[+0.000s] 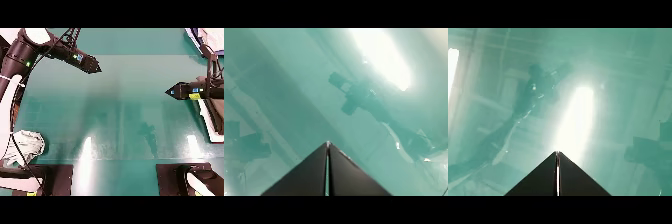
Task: Fold the shirts.
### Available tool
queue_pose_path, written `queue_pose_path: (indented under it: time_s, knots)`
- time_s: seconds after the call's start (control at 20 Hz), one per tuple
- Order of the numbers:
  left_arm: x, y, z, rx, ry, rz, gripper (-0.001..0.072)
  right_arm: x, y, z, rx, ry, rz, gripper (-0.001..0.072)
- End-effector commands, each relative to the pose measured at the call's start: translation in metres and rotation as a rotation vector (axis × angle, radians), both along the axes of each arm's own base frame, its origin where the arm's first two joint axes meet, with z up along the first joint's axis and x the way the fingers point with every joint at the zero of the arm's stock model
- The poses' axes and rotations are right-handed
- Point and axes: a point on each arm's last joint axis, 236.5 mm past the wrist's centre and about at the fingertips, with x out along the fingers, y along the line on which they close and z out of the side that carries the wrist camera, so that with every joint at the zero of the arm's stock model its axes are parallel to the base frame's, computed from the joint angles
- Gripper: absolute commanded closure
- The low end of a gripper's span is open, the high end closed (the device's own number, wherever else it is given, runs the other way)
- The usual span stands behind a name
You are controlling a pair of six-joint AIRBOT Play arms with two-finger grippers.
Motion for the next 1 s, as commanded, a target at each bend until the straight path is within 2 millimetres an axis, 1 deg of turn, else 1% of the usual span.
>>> queue_pose_path:
  time_s: [0.0,0.6,0.75,0.8,0.85,0.95]
  knots:
    - [0.000,0.000,0.000,0.000,-0.001,0.000,0.0684,0.000,0.002,-0.001,0.000,0.003,0.006,0.0695]
    - [0.000,-0.001,0.001,-0.005,-0.001,0.000,0.0684,-0.005,0.003,-0.003,-0.002,0.021,0.016,0.0695]
    - [0.009,-0.001,0.008,-0.026,-0.028,0.027,0.0684,-0.007,0.003,-0.004,-0.003,0.029,0.021,0.0694]
    - [0.004,0.003,0.010,-0.019,-0.007,0.022,0.0684,-0.007,0.003,-0.004,-0.003,0.029,0.022,0.0695]
    - [-0.005,0.014,0.011,0.013,0.028,0.013,0.0685,-0.008,0.003,-0.004,-0.004,0.030,0.023,0.0695]
    - [-0.026,0.048,0.013,0.088,0.101,0.018,0.0685,-0.008,0.003,-0.004,-0.004,0.033,0.024,0.0695]
